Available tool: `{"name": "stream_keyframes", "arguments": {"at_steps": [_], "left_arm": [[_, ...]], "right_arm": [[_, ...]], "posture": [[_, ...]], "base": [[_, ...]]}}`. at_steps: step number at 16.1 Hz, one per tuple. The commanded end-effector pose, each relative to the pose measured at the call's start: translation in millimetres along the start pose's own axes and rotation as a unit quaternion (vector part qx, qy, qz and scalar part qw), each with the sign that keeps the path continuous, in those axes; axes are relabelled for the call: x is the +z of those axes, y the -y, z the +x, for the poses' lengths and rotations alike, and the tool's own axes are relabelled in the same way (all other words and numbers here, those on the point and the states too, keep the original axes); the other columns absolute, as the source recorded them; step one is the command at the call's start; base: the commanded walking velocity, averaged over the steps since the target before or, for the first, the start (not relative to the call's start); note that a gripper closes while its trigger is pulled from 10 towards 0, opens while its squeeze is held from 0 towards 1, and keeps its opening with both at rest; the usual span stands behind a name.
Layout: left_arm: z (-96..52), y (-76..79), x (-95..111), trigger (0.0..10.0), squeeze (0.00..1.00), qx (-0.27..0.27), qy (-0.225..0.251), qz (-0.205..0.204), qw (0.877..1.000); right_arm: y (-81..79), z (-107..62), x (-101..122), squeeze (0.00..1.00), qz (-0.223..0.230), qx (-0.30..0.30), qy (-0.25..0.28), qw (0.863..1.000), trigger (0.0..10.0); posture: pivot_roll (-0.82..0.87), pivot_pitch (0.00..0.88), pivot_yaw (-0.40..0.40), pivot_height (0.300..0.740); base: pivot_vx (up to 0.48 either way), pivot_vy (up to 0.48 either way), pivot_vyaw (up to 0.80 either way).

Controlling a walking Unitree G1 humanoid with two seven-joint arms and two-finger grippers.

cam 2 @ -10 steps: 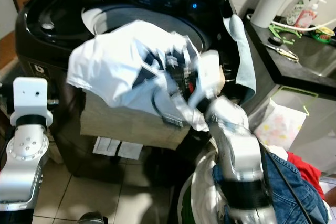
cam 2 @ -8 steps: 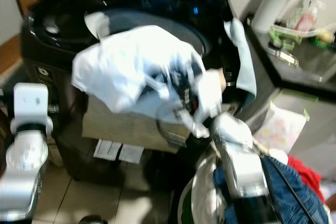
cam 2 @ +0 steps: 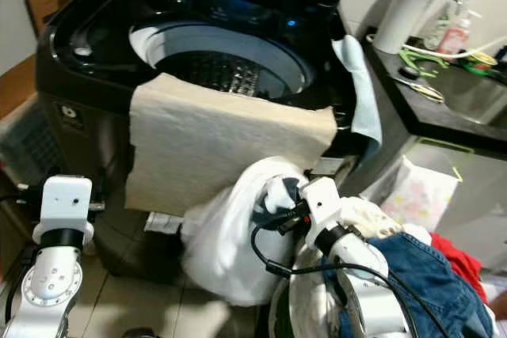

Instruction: Clothes washing

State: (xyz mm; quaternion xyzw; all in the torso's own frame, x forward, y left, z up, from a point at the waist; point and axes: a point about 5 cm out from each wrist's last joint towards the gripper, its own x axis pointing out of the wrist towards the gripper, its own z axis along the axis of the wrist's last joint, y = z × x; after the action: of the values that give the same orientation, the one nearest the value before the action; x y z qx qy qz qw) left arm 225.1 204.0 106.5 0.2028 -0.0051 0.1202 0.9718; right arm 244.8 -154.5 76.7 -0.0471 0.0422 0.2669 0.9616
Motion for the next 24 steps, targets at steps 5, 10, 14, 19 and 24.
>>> {"name": "stream_keyframes", "arguments": {"at_steps": [5,10,14,19,24], "left_arm": [[-1.8,9.5,-4,10.0,0.00,-0.014,-0.013,-0.063,0.998],[-8.7,17.6,-19,10.0,0.00,-0.043,-0.070,-0.168,0.982],[1.5,11.9,-7,10.0,0.00,-0.033,-0.026,-0.151,0.988],[12.5,6.1,-4,10.0,0.00,-0.037,-0.010,-0.126,0.991],[7.1,12.0,-7,10.0,0.00,-0.055,-0.017,-0.124,0.991]], "right_arm": [[17.4,-7.7,12,0.00,-0.001,-0.065,0.043,0.997,10.0],[28.0,3.4,3,0.00,0.046,-0.075,0.012,0.996,10.0],[28.8,13.7,3,0.00,0.034,-0.078,0.043,0.995,10.0],[21.6,5.7,32,0.00,-0.010,-0.104,0.115,0.988,10.0],[14.0,12.5,37,0.00,-0.013,-0.092,0.103,0.990,10.0]], "posture": [[0.20,0.000,-0.155,0.740],[0.19,0.000,-0.139,0.740],[0.19,0.000,-0.142,0.740],[0.17,0.000,-0.125,0.740],[0.18,0.000,-0.129,0.740]], "base": [[0.000,0.000,0.00],[0.000,0.000,0.00],[0.000,0.000,0.00],[0.000,0.000,0.00],[0.000,0.000,0.00]]}}
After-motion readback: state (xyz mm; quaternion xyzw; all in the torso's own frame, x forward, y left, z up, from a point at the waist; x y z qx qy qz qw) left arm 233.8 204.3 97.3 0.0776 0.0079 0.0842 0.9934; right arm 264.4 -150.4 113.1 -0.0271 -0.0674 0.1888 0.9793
